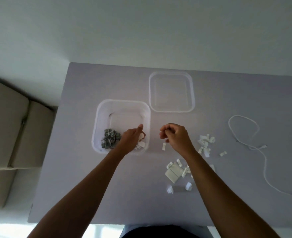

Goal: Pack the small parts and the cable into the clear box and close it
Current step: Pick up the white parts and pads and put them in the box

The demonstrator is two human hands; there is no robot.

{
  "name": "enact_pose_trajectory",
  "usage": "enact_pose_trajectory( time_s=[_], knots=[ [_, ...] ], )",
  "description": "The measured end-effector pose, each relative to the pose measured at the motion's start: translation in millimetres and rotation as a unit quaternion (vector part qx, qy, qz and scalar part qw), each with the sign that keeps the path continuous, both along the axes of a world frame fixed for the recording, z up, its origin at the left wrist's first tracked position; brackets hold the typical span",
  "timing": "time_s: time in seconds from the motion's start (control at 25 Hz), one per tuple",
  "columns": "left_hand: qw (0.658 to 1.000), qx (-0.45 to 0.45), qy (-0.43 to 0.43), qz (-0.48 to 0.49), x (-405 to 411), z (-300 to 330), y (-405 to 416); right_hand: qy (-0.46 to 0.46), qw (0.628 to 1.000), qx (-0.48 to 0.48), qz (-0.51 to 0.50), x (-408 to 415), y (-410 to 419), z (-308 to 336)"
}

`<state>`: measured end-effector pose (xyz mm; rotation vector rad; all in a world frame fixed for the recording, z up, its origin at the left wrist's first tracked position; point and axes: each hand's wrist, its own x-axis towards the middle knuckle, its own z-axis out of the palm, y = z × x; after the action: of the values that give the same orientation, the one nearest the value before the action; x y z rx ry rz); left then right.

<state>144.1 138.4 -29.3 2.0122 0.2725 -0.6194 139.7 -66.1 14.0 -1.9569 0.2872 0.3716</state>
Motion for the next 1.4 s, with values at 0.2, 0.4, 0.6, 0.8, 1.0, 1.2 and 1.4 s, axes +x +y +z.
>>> enact_pose_trajectory(
  time_s=[0.2,0.4,0.6,0.8,1.0,1.2,1.4],
  knots=[
    [0.997,-0.068,0.007,0.047,-6,2,7,0.033,0.999,0.017,-0.039,-9,-14,-8],
    [0.998,-0.053,-0.006,0.047,-8,13,7,0.040,0.995,0.059,-0.076,-17,-23,-10],
    [0.999,0.026,0.007,-0.041,-7,20,2,0.046,0.993,0.063,-0.091,-24,-34,-12],
    [0.997,0.064,-0.040,-0.026,-8,27,-7,0.046,0.992,0.054,-0.101,-35,-46,-17],
    [0.971,0.061,-0.228,0.026,-6,43,-56,0.032,0.989,-0.021,-0.142,-51,-77,-28],
    [0.941,0.112,-0.318,-0.005,5,42,-126,-0.020,0.960,-0.223,-0.170,-71,-128,-49],
    [0.939,0.073,-0.277,-0.189,1,12,-193,-0.011,0.968,-0.239,-0.079,-78,-155,-71]
  ],
)
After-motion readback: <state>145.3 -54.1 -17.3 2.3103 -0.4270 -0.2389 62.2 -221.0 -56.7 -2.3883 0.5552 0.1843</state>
